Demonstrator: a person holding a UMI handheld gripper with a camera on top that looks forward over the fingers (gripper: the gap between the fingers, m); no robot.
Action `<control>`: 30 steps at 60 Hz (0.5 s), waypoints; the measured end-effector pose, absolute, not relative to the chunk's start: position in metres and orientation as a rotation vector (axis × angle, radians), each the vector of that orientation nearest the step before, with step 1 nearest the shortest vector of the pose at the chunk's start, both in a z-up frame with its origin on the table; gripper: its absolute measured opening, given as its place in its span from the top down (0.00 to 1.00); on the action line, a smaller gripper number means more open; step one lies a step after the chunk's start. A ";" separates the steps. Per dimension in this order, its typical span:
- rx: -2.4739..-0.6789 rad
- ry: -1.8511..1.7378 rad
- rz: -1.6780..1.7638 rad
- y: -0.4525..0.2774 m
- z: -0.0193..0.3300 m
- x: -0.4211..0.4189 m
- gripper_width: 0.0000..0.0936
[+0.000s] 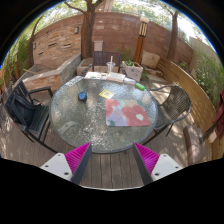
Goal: Arrange mouse
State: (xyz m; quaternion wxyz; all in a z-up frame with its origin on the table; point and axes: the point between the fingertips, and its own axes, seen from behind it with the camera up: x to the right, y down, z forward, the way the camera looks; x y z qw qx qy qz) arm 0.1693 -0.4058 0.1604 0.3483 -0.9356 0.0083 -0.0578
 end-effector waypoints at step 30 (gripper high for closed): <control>-2.278 -0.055 0.007 -0.079 0.030 0.016 0.10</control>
